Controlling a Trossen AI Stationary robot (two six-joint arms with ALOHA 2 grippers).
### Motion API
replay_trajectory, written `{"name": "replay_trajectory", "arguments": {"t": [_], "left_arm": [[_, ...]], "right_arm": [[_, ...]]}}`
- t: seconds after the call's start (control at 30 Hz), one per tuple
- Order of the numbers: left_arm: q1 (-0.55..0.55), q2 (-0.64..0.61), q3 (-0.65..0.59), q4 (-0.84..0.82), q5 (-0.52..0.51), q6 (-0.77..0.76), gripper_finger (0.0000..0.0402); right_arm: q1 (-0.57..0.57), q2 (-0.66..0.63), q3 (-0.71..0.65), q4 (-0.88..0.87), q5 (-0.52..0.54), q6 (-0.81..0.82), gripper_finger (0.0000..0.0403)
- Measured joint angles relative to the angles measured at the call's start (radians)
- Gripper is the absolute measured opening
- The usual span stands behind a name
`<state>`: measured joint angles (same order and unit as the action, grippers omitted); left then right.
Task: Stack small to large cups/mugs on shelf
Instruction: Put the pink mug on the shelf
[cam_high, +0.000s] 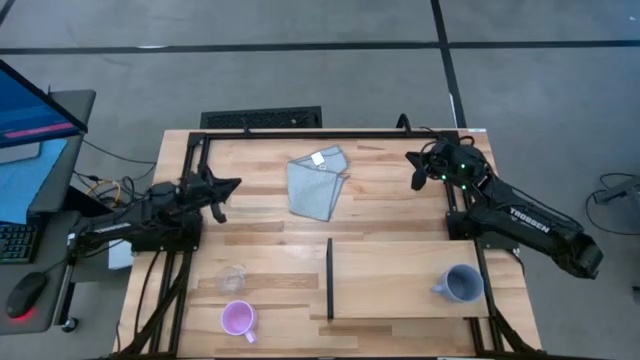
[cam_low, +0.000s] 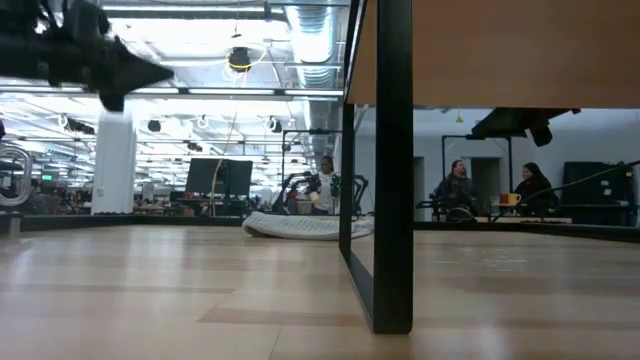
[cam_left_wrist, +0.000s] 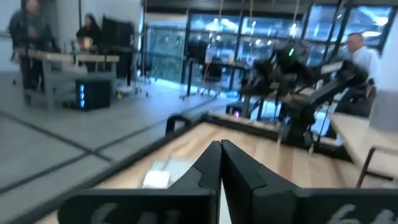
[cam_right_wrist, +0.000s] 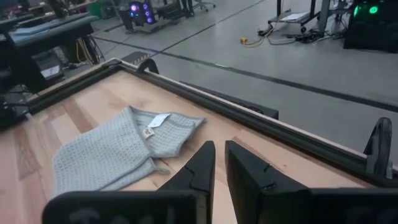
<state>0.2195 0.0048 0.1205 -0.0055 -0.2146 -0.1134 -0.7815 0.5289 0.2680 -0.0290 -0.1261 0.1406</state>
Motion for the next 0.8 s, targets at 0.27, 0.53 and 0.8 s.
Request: {"name": "replay_trajectory", "arguments": {"t": [0.27, 0.53, 0.8], "left_arm": [[0.000, -0.001, 0.181, -0.035, 0.023, 0.107, 0.0015], [0.000, 0.000, 0.274, -0.074, 0.101, 0.085, 0.0120], [0.000, 0.000, 0.303, 0.060, 0.255, -0.014, 0.0164]], "right_arm": [[0.000, 0.001, 0.000, 0.000, 0.043, 0.026, 0.0059], [0.000, 0.001, 0.000, -0.001, 0.058, 0.027, 0.0059], [0.000, 0.001, 0.000, 0.000, 0.082, 0.043, 0.0059]]}}
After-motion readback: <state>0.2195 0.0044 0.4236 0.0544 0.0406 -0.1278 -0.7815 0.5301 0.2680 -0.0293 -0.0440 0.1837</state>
